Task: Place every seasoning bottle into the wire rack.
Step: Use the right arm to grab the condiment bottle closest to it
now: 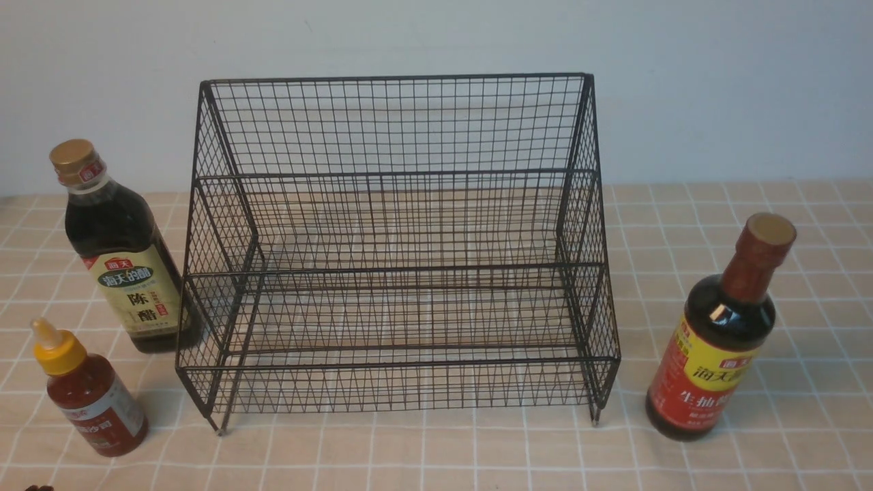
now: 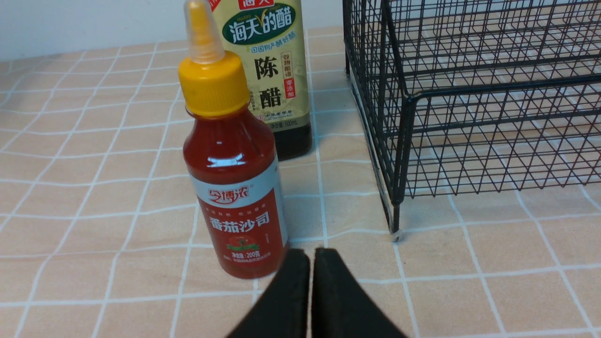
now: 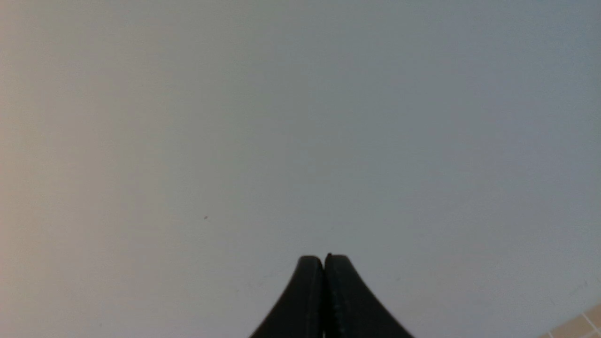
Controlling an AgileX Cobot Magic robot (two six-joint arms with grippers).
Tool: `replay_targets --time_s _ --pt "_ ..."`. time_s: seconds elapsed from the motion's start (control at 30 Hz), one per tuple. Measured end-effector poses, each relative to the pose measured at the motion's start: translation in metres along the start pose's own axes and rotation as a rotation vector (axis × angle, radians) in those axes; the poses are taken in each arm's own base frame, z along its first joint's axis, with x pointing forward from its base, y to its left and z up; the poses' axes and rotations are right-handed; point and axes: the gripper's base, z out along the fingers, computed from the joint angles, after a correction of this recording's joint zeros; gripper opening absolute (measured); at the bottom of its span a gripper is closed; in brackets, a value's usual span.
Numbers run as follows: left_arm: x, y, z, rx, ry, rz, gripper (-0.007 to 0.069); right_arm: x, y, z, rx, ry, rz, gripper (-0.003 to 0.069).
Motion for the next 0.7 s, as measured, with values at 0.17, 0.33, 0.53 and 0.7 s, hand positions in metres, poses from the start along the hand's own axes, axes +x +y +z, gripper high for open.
replay_targets --time_s 0.17,0.33,0.53,0.7 --pt "0.000 0.000 0.000 0.000 0.000 0.000 -0.0007 -0.044 0.042 0.045 0.094 0.353 -0.221 -0.0012" --pt "0.000 0.000 0.000 0.000 0.000 0.000 -0.0007 -0.051 0.056 0.099 0.170 0.837 -0.353 -0.0012" --pt "0.000 0.000 0.000 0.000 0.000 0.000 -0.0007 -0.055 0.062 0.176 0.197 1.082 -0.370 0.0019" --pt "0.000 0.000 0.000 0.000 0.000 0.000 -0.0007 -0.040 0.068 0.206 0.135 1.146 -0.407 0.0097"
